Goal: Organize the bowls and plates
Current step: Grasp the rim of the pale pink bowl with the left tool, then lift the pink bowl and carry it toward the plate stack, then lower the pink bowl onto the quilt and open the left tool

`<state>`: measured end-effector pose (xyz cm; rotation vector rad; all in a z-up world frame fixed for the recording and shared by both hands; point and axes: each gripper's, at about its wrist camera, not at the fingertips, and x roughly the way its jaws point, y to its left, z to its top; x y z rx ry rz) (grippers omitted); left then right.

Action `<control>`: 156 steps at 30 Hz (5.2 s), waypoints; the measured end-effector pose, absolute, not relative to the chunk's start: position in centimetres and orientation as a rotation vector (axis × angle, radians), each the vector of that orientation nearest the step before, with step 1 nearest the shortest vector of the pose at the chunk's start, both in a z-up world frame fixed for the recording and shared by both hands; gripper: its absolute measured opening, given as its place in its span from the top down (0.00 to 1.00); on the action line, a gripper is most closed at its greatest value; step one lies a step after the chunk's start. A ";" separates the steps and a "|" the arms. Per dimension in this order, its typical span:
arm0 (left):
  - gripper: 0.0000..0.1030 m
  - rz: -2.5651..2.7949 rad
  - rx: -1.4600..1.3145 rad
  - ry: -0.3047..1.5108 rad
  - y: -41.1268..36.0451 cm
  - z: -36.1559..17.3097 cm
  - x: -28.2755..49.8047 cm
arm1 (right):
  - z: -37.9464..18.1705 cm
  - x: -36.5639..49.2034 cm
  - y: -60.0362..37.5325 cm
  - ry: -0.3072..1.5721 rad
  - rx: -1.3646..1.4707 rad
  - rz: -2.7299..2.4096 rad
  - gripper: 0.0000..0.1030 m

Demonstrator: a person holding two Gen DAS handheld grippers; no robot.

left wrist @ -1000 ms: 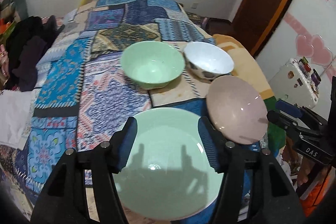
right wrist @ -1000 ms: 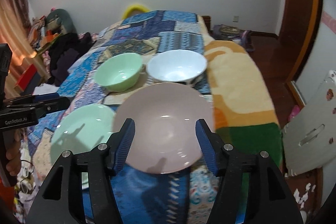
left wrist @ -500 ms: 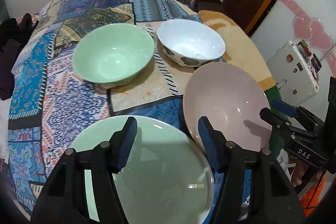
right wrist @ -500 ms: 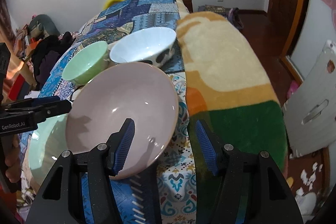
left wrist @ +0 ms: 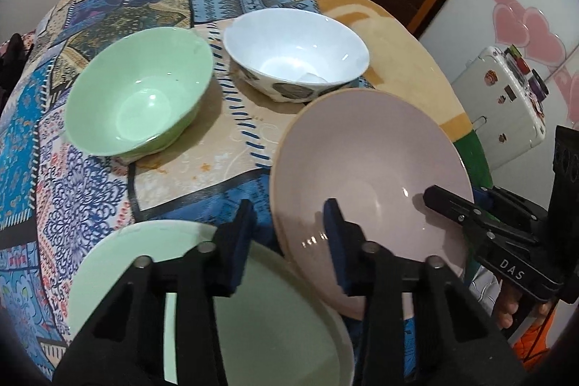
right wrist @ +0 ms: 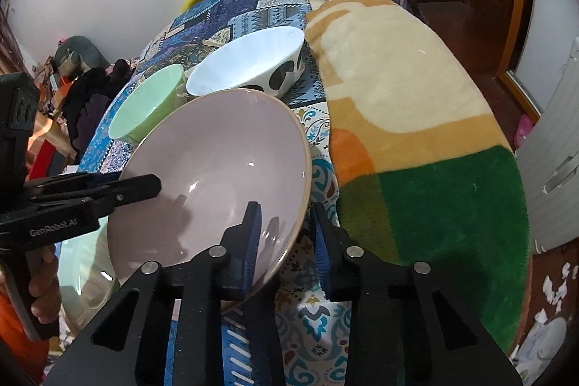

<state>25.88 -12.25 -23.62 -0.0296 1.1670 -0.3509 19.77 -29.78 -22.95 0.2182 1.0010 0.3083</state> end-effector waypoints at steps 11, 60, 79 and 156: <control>0.75 -0.364 -0.038 1.197 -13.0 -24.2 25.9 | -22.7 19.8 -29.3 1.026 0.222 0.310 0.79; 0.75 -0.181 -0.215 0.924 5.6 -13.5 12.4 | -14.8 14.6 -11.8 0.875 0.025 0.540 0.79; 0.75 0.032 -0.325 0.934 17.3 -16.4 6.1 | -18.5 13.6 -1.0 0.999 -0.087 0.729 0.79; 0.40 -0.013 -0.224 0.937 10.1 -13.9 19.4 | -15.7 22.6 -14.2 0.828 -0.020 0.485 0.44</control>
